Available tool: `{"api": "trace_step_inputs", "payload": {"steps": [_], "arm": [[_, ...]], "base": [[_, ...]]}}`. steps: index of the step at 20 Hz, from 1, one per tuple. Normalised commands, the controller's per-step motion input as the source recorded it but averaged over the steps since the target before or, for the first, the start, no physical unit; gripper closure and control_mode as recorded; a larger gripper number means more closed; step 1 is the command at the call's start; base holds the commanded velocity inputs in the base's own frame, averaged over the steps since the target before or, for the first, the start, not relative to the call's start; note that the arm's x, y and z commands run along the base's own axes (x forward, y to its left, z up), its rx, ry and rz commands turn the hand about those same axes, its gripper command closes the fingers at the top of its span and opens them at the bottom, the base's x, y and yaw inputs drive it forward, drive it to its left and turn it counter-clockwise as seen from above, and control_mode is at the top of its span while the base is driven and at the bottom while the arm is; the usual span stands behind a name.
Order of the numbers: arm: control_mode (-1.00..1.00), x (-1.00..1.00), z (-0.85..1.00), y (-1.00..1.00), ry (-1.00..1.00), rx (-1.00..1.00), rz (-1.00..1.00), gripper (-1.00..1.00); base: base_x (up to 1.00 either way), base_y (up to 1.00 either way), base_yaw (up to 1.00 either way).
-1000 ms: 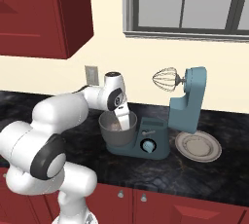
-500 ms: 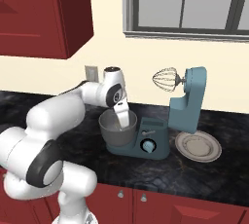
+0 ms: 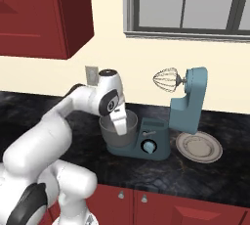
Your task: Add butter and sugar cubes to the stand mixer bowl and then turn on the stand mixer to begin making frosting.
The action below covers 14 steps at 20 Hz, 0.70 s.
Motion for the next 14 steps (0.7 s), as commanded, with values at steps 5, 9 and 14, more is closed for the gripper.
{"api": "trace_step_inputs", "payload": {"steps": [5,9,14], "arm": [[-1.0,-0.97,0.0,-0.14,-0.3,0.02,0.0,-1.0],[-1.0,-0.9,0.0,-0.36,-0.34,0.05,0.0,-1.0],[-1.0,-0.71,0.05,-0.74,-0.26,0.16,0.0,-1.0]], "base": [[0.0,0.0,0.0],[0.0,0.0,0.0],[0.0,0.0,0.0]]}}
